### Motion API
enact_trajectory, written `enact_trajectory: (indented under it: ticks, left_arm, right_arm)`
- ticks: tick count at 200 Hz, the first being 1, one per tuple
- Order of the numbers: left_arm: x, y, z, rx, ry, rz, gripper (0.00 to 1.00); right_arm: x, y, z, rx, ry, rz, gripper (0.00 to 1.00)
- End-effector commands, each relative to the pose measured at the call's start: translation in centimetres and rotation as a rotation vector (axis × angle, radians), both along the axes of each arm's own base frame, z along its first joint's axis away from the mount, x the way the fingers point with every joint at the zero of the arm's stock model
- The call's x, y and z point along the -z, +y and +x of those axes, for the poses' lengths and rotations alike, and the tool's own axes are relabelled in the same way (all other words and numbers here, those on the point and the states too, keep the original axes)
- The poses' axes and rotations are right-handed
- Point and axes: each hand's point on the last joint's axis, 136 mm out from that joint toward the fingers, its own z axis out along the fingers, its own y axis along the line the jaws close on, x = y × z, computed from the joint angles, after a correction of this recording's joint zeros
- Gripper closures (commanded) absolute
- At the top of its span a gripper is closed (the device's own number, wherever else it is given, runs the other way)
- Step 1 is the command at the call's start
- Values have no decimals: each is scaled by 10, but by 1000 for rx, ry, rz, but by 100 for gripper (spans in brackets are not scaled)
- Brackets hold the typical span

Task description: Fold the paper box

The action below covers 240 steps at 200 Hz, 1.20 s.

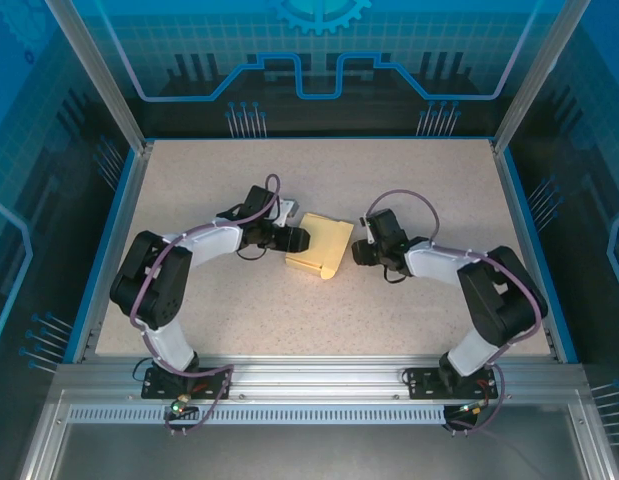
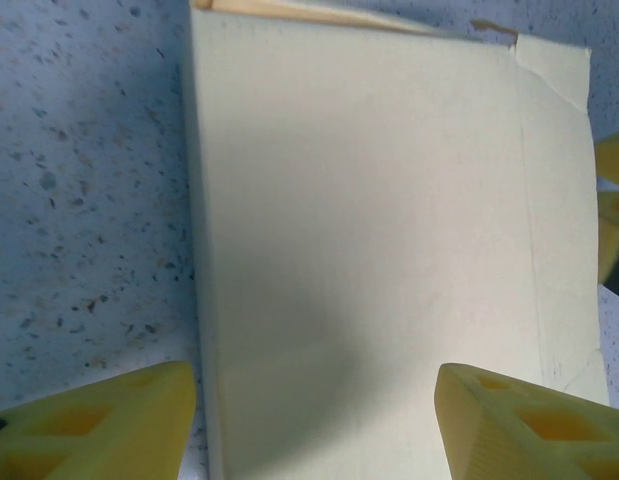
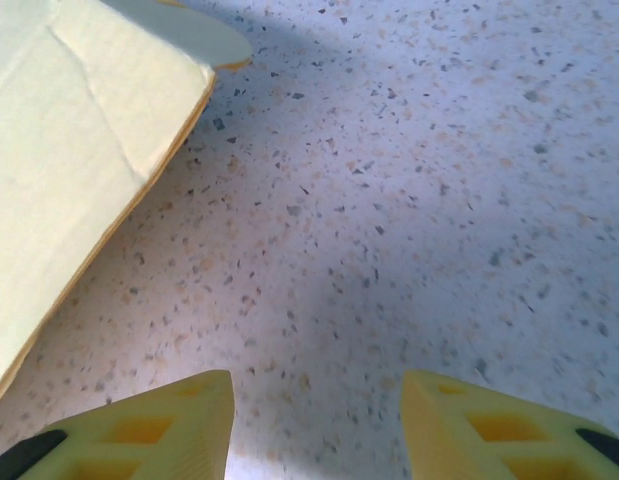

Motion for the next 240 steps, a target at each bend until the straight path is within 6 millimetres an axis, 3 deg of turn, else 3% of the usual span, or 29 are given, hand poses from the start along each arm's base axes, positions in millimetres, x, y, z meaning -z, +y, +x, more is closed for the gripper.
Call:
enact_trajectory:
  ticks: [1,54,114,240]
  left_arm:
    - [-8,4,12,-42,-25,-13,34]
    - [13,-1,15,-21,30,-5,38]
    - [42,0,5,-6,83,54,44]
    - [41,0,5,-12,73,52,45]
  right_arm:
    - [-4,-8,-16,35,23,8,51]
    - [-8,-4,-23,33,20,45,51]
    - [-11,7,-21,20,15,109,51]
    - [-10,9,-22,22,11,116,50]
